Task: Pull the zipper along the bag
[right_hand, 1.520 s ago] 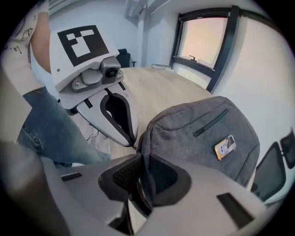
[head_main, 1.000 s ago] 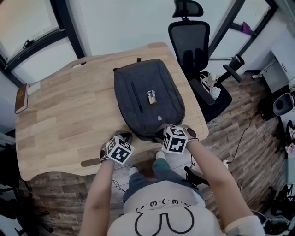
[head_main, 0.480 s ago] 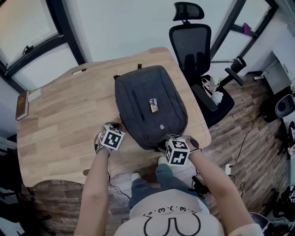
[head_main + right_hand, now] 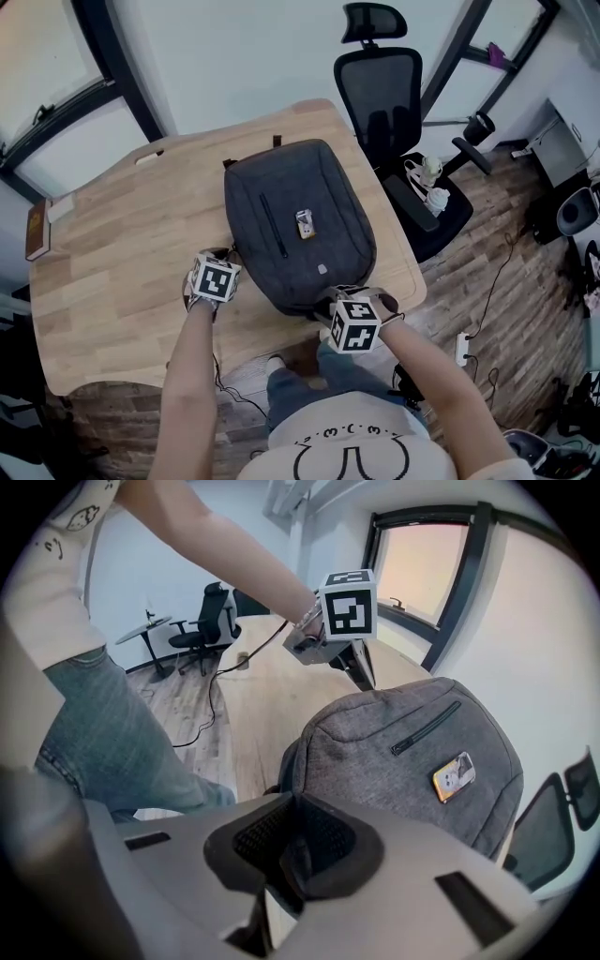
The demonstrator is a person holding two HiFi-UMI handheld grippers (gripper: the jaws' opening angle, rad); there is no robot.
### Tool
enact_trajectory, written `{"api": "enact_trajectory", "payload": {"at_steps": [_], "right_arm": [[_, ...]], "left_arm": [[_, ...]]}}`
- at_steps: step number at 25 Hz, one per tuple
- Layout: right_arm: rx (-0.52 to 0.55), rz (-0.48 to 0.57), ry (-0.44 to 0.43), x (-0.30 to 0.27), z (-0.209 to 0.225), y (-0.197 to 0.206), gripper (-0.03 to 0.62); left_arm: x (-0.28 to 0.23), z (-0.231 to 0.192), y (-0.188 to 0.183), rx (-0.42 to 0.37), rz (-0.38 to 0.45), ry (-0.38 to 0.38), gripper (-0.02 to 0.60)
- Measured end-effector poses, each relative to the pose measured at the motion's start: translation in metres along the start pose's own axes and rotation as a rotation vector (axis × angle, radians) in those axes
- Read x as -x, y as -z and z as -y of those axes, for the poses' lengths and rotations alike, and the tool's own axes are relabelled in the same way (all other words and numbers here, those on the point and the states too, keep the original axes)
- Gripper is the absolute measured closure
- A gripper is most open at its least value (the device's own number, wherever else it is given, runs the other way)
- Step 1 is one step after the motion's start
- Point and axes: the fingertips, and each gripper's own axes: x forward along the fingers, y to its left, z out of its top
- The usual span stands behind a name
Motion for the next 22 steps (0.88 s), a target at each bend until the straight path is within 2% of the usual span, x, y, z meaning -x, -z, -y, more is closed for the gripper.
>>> {"api": "enact_trajectory", "payload": {"at_steps": [1, 5, 6, 8, 11, 14, 19, 21, 22], "right_arm": [[-0.003, -0.003, 0.008, -0.001, 0.001, 0.0, 0.517], [-0.051, -0.012, 0.058, -0.002, 0.004, 0.002, 0.511], [-0.062, -0.012, 0.073, -0.002, 0.004, 0.002, 0.509], [-0.086, -0.018, 0.095, -0.002, 0.005, 0.001, 0.505], [-0.119, -0.048, 0.133, 0.0, 0.008, 0.003, 0.497], [-0.163, -0.043, 0.204, 0.012, 0.014, -0.001, 0.421], [-0.319, 0.099, 0.383, 0.059, 0.029, -0.028, 0.421], [-0.405, 0.18, 0.469, 0.08, 0.032, -0.039, 0.421], [-0.448, 0.223, 0.506, 0.09, 0.032, -0.044, 0.421]], "left_arm": [[0.001, -0.001, -0.001, 0.008, 0.009, 0.001, 0.55], [0.01, -0.004, -0.002, 0.128, 0.045, 0.019, 0.548], [0.013, -0.003, -0.001, 0.131, 0.047, 0.024, 0.544], [0.024, -0.002, -0.001, 0.122, 0.067, 0.037, 0.488], [0.048, 0.002, -0.009, 0.133, 0.147, 0.049, 0.474], [0.08, 0.01, -0.012, 0.134, 0.241, 0.05, 0.472], [0.133, 0.019, -0.016, 0.092, 0.411, 0.004, 0.479], [0.148, 0.024, -0.02, 0.056, 0.463, -0.017, 0.554], [0.154, 0.027, -0.022, 0.04, 0.48, -0.025, 0.557]]}}
